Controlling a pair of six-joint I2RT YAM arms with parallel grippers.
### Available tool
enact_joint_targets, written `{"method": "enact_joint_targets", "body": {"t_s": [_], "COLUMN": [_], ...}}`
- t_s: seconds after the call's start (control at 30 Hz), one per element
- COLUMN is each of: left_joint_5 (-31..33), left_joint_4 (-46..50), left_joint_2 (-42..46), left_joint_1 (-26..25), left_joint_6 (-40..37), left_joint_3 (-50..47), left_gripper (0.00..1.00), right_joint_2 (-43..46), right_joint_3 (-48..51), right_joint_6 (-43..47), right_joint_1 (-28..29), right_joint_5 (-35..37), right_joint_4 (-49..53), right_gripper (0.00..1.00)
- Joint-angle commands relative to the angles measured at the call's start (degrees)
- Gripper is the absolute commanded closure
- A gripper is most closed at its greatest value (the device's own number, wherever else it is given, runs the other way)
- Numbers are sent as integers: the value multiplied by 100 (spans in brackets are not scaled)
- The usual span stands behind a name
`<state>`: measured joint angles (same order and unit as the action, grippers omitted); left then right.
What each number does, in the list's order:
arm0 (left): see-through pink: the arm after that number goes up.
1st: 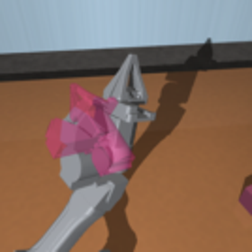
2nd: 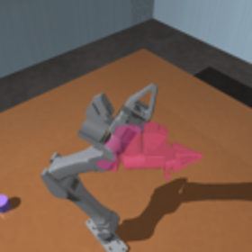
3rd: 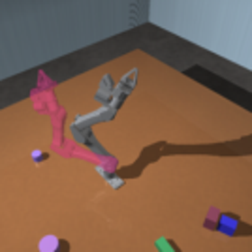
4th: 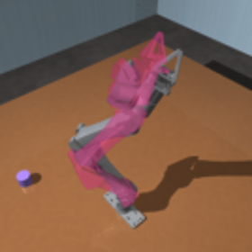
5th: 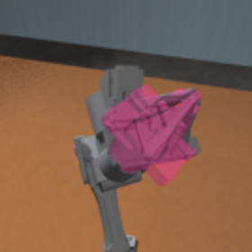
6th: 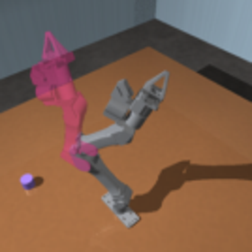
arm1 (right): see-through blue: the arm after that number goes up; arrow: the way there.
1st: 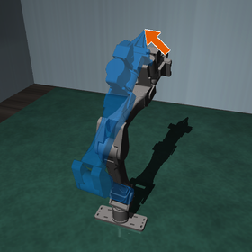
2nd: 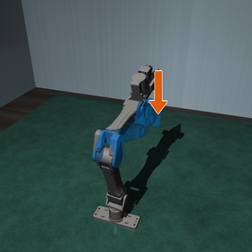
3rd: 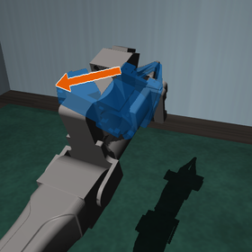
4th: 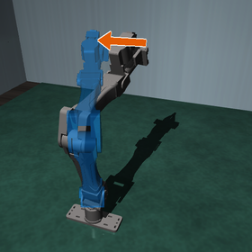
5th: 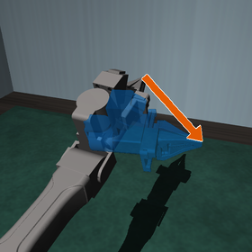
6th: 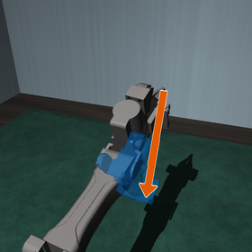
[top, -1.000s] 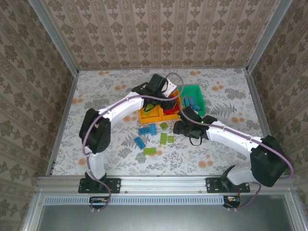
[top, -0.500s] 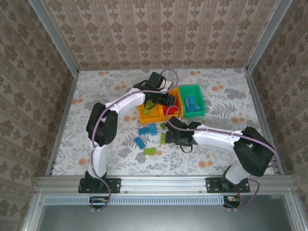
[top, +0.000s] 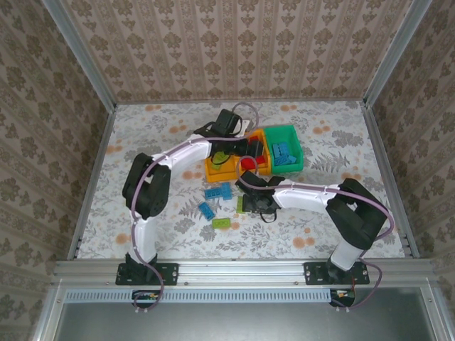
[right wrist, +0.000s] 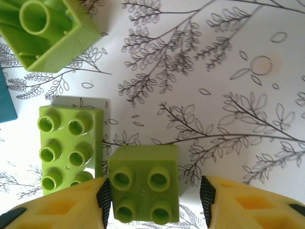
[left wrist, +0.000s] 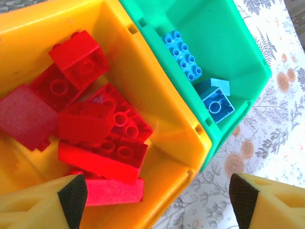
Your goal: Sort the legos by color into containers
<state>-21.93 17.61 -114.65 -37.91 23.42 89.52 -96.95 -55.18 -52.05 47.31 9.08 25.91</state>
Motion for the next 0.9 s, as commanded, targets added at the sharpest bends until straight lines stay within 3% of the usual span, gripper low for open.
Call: {"method": "enact_joint_targets", "body": {"t_s": [0.0,0.2,0.47,0.63,0.87], "left_joint_5": [-101,186,995,1261,1659], "left_joint_4": [-350,-492,-334,-113,-52], "left_joint_2": [585,1326,2291,2678,3160], "left_joint_1": [146,364,775,837,967], "left_joint_6": [223,252,465,356,610], "left_joint_3": [-309,-1040,-2196,-2744,-3463], "left_gripper": [16,14,11,10,3], "right_joint_2": [-112,189,408,-252,-1524], "right_joint_3": [-166,-253,-1140,-1979,-3418], "right_joint_6": [103,275,825,906,1022], "right_joint_1": [23,21,-268,-767,-1072], "right_joint_5": [116,105,-416,-1364,-1680], "right_joint_4": [283,218,-327,-766,-266], "right_gripper": [54,68,66,65,66]}}
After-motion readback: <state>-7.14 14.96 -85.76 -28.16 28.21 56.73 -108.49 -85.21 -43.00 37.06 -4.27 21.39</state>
